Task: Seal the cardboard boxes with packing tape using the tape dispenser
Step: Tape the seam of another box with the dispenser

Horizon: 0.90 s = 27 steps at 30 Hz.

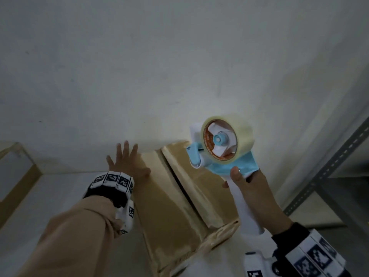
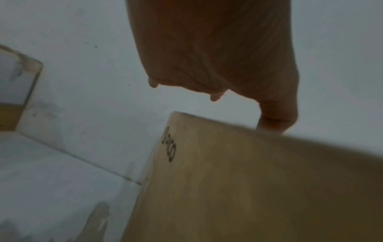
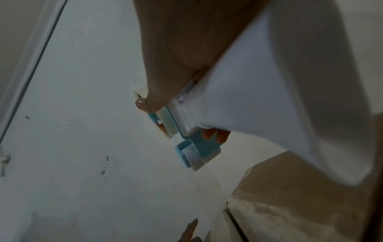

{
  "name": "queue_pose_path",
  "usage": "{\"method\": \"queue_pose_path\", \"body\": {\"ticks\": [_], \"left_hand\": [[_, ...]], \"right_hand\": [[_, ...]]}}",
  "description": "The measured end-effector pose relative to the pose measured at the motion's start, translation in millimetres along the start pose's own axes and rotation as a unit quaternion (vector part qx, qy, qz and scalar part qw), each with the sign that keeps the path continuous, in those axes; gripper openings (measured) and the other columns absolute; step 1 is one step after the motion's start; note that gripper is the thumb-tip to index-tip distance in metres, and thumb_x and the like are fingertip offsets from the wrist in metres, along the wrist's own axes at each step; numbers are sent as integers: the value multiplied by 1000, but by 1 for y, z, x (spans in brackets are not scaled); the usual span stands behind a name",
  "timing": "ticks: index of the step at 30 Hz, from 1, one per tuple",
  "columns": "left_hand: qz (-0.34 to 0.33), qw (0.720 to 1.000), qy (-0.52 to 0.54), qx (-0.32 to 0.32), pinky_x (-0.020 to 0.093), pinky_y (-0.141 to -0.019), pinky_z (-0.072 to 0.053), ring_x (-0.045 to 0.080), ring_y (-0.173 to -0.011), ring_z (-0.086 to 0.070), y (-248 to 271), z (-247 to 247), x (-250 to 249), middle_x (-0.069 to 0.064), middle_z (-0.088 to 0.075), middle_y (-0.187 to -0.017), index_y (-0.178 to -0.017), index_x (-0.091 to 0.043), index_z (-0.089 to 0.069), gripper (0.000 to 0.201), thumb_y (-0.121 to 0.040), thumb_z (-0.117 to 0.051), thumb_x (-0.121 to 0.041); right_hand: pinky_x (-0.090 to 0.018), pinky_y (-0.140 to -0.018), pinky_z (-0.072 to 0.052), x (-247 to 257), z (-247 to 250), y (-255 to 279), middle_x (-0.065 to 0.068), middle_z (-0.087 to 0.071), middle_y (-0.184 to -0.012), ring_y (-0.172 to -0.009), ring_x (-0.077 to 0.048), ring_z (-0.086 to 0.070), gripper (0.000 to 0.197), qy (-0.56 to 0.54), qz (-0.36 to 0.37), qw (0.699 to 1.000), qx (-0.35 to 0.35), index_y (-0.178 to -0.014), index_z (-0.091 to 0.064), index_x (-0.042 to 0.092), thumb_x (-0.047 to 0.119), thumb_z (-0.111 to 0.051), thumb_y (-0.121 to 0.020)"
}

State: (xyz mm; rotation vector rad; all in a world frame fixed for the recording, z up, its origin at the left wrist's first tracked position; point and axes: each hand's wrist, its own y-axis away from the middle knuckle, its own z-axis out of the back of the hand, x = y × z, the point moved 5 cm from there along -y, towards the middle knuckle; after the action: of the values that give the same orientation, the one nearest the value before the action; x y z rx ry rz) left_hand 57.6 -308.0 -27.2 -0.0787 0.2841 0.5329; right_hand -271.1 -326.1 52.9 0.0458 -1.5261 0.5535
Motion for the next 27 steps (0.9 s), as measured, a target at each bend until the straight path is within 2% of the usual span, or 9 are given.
{"method": "queue_pose_path", "body": {"ticks": [1,3,5,9,12,15,20,23,27], "left_hand": [[18,999,-34,31,44,-114,13,17,-146,0,-2,-4,1,-6,5,-157,-147,-30,3,113,-55,-22,-90],[51,991,-72,97,51,-115,-13,24,-142,-16,3,-5,0,3,-16,-155,-147,-25,-13,87,-78,-43,-67],[47,991,-100,69,46,-109,-27,27,-135,-28,10,2,1,6,-31,-147,-141,-24,-26,73,-82,-44,-63],[44,993,-97,60,43,-102,-32,29,-127,-37,39,0,7,10,-40,-137,-134,-21,-35,81,-76,-33,-77],[62,995,8,74,42,-100,-35,30,-123,-41,63,-3,14,12,-41,-135,-131,-14,-36,81,-77,-41,-73],[67,994,47,77,40,-94,-41,29,-115,-48,91,-2,22,11,-48,-128,-126,-12,-37,80,-75,-45,-73],[75,994,41,75,40,-95,-42,28,-116,-47,136,3,26,9,-49,-126,-126,-12,-36,81,-74,-46,-73],[77,994,30,77,37,-89,-42,26,-111,-48,163,4,26,7,-49,-120,-122,-13,-36,79,-73,-46,-74],[61,990,-24,124,33,-85,-43,24,-108,-53,190,-1,27,5,-51,-119,-123,-16,-33,85,-69,-40,-81]], "right_hand": [[-17,-52,-49,-6,-1,-6,-2,-64,-63,-55,-12,-62,62,-10,3,1000,3,-88,-58,3,59,-65,-62],[-21,-47,-48,-9,-8,-15,-8,-61,-63,-50,-14,-59,64,-15,-3,1000,-3,-94,-55,-1,54,-63,-63],[-23,-45,-48,-9,-17,-26,-15,-58,-66,-48,-15,-58,72,-27,-6,999,16,-101,-49,-9,51,-62,-64],[-26,-45,-50,-9,-29,-30,-15,-57,-66,-48,-16,-57,87,-25,0,999,25,-104,-48,-11,61,-70,-60],[-26,-46,-50,-3,-37,-25,-9,-59,-62,-49,-17,-58,96,-25,-4,999,32,-105,-49,-10,71,-67,-56],[-23,-45,-48,6,-45,-19,-5,-60,-61,-50,-15,-59,100,-22,-3,999,47,-107,-48,-10,73,-66,-55],[-21,-43,-48,28,-64,-9,-11,-63,-67,-49,-11,-60,91,-35,28,995,88,-103,-55,-5,74,-62,-58],[-22,-43,-48,30,-76,-4,-25,-62,-81,-51,-9,-61,99,-33,35,994,103,-108,-50,-7,77,-61,-56],[-22,-44,-48,27,-89,3,-30,-61,-90,-50,-9,-60,106,-23,25,993,112,-111,-44,-6,79,-61,-51]]}}
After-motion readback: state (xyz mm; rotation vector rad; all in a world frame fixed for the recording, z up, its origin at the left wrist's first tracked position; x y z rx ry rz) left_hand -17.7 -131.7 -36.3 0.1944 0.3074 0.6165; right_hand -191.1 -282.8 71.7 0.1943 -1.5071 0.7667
